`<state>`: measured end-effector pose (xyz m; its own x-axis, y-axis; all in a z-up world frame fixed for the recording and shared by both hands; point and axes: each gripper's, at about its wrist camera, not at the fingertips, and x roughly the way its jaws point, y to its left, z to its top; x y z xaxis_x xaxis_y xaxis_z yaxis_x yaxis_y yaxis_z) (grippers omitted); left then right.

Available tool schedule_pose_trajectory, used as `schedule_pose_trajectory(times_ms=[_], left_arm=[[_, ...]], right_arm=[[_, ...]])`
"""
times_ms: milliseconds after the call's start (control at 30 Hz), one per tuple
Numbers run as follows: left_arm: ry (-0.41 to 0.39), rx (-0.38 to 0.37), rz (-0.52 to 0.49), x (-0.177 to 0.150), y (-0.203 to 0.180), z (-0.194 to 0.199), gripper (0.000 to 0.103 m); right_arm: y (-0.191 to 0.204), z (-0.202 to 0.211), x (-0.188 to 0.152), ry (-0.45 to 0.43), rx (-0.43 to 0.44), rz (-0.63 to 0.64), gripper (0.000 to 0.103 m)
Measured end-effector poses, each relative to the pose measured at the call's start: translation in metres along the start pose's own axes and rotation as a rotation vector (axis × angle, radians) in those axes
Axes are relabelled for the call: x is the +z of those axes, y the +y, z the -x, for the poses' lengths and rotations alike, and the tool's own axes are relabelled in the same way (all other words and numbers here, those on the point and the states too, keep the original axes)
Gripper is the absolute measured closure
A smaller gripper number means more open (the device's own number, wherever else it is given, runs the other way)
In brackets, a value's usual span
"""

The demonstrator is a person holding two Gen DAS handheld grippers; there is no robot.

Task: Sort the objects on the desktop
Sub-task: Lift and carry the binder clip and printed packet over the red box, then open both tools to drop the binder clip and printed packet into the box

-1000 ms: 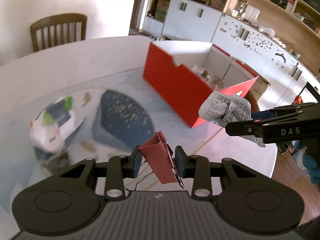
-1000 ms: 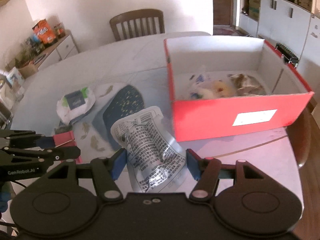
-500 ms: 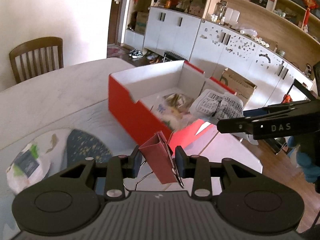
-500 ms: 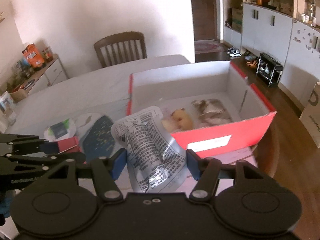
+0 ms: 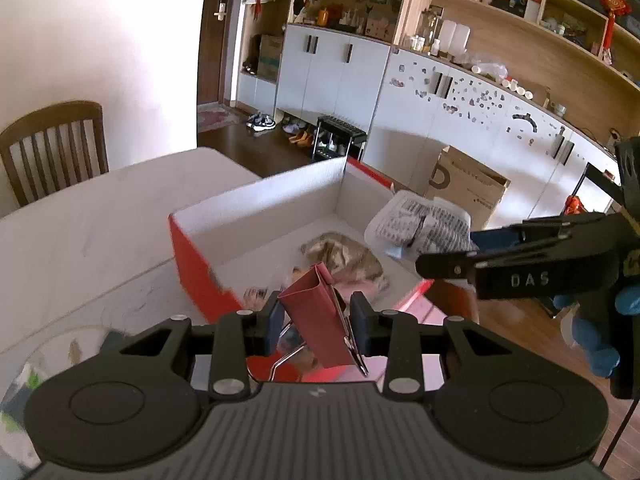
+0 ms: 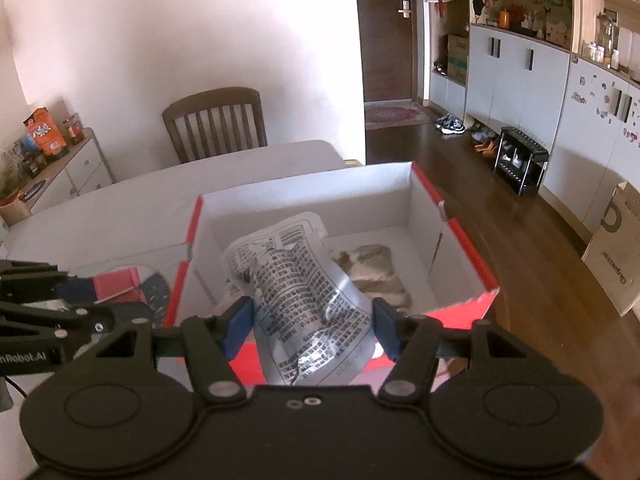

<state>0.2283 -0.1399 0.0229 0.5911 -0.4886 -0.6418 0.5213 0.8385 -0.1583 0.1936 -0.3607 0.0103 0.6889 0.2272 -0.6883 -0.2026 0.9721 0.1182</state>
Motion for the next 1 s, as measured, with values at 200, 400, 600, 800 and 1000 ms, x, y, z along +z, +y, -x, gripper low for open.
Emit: schedule_pose_trajectory(times_ms=[200,400,600,800,1000], left_arm=[[0.001,0.01,-0.012,0.02,-0.008,-0.028,0.069],[0.023,0.024,-0.013,0.033,-0.006,-0.058,0.069],[0.072,0.041,0.003,0.041,0.004,-0.093,0.069],[0.107,0.069,0.02,0.047,0.015,-0.119,0.069],[0.132,0.101,0.054,0.044,0.019,-0.14,0.069]], right_arm=[[-0.016,-0.015,0.01,0.013,-0.011,0.016,0.04],[-0.028,-0.033,0.015,0.038,-0.016,0.035,0.04],[-0.036,-0.051,0.02,0.063,-0.018,0.05,0.04],[-0.042,-0.075,0.024,0.099,-0.017,0.06,0.04],[-0.044,-0.093,0.022,0.131,-0.015,0.061,0.04]])
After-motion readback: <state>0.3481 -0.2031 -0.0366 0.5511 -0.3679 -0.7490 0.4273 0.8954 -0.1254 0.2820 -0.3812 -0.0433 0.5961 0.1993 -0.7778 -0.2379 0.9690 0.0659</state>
